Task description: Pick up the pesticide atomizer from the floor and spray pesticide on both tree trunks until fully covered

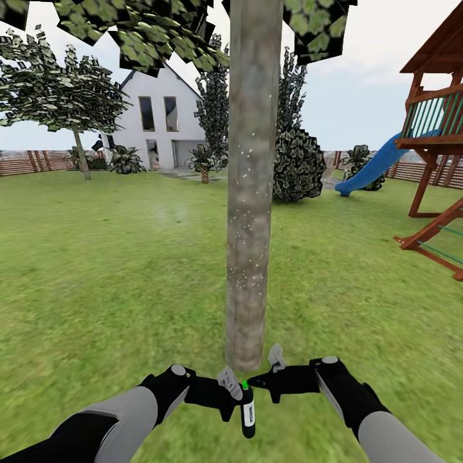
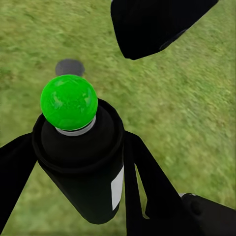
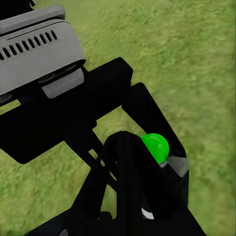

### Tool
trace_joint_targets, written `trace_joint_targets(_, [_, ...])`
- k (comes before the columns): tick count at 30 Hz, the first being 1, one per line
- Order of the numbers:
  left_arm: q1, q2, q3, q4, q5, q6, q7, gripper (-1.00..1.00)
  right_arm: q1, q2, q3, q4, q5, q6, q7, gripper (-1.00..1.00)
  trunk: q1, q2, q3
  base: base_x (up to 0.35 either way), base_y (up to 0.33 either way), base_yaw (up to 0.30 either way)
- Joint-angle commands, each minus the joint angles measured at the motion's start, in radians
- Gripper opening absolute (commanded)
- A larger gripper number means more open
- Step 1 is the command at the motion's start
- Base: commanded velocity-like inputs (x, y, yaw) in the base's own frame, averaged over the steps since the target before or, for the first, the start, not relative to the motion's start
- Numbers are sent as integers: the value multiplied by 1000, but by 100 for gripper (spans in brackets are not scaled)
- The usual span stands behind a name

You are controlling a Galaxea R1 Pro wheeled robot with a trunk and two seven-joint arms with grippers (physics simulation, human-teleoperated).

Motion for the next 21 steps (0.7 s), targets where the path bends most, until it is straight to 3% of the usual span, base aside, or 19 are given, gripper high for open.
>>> trace_joint_targets(1, [-1,0,-3,0,0,-8,0,-100,0,0,2,-2,0,10,2,-100,0,-1,-1,0,0,0])
trace_joint_targets(11, [-1,0,-3,0,0,-8,0,-100,-1,1,2,-2,1,11,0,-100,0,-1,-1,0,0,0])
trace_joint_targets(21, [-1,0,-3,0,0,-8,-1,-100,-1,1,2,-1,2,9,-50,-100,0,-1,-1,0,0,0])
